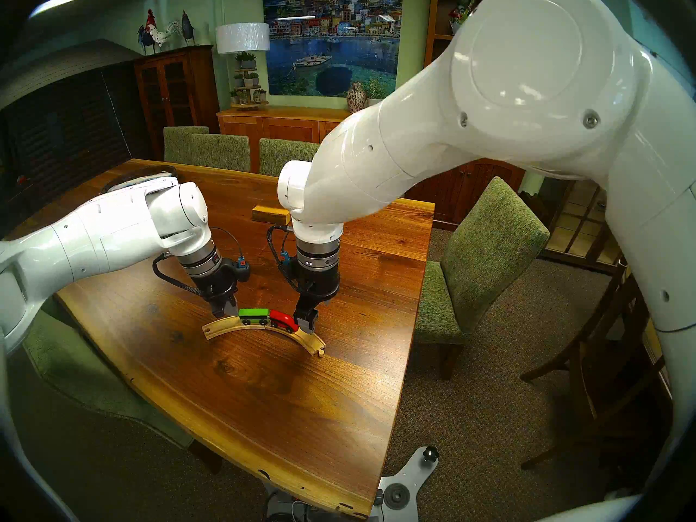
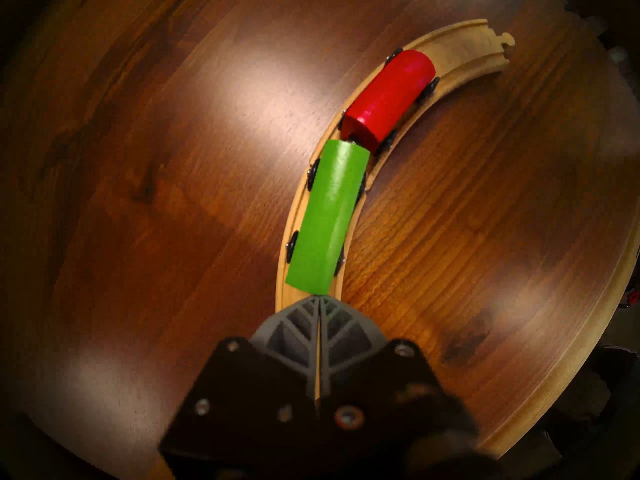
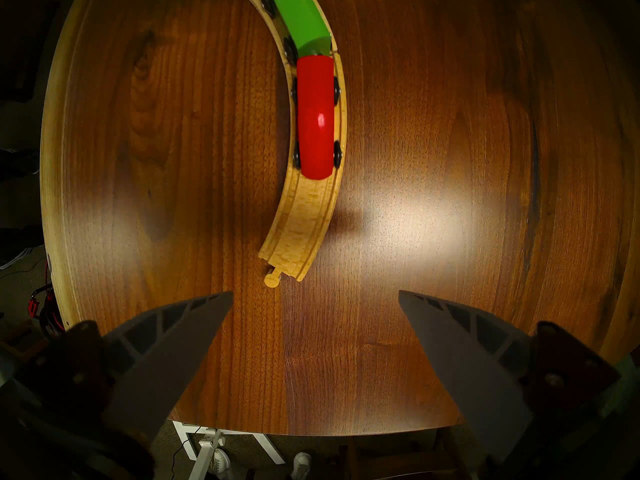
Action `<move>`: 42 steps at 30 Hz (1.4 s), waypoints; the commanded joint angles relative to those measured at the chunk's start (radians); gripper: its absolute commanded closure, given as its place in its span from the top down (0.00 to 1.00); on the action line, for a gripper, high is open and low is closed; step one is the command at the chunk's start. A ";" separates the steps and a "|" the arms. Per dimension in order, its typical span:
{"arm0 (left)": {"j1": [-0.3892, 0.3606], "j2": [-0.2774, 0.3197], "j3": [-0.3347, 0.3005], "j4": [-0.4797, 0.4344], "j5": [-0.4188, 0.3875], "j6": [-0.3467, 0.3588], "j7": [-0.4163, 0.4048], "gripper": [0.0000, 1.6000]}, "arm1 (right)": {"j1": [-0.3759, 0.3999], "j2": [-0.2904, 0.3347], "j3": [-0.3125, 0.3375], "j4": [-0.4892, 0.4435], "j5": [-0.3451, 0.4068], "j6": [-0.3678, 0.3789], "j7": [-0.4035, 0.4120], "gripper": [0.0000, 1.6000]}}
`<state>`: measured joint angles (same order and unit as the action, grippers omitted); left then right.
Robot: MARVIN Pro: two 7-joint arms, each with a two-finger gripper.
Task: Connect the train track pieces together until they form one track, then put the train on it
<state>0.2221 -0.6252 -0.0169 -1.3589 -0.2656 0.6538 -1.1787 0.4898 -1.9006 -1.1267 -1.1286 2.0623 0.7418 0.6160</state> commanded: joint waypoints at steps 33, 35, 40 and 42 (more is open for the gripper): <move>-0.056 0.031 -0.020 0.020 -0.016 -0.018 0.002 0.00 | 0.023 0.012 0.002 0.015 0.000 -0.002 -0.002 1.00; -0.053 0.027 -0.020 0.025 -0.016 -0.019 0.002 0.00 | 0.023 0.012 0.002 0.015 0.000 -0.002 -0.002 1.00; -0.038 0.006 -0.020 0.043 -0.016 -0.025 0.007 0.00 | 0.023 0.012 0.002 0.015 0.000 -0.002 -0.002 1.00; -0.031 -0.006 -0.021 0.050 -0.018 -0.026 0.011 0.00 | 0.023 0.012 0.002 0.015 0.000 -0.002 -0.002 1.00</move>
<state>0.2010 -0.5944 -0.0203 -1.3267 -0.2738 0.6326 -1.1778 0.4896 -1.9003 -1.1261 -1.1286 2.0619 0.7421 0.6158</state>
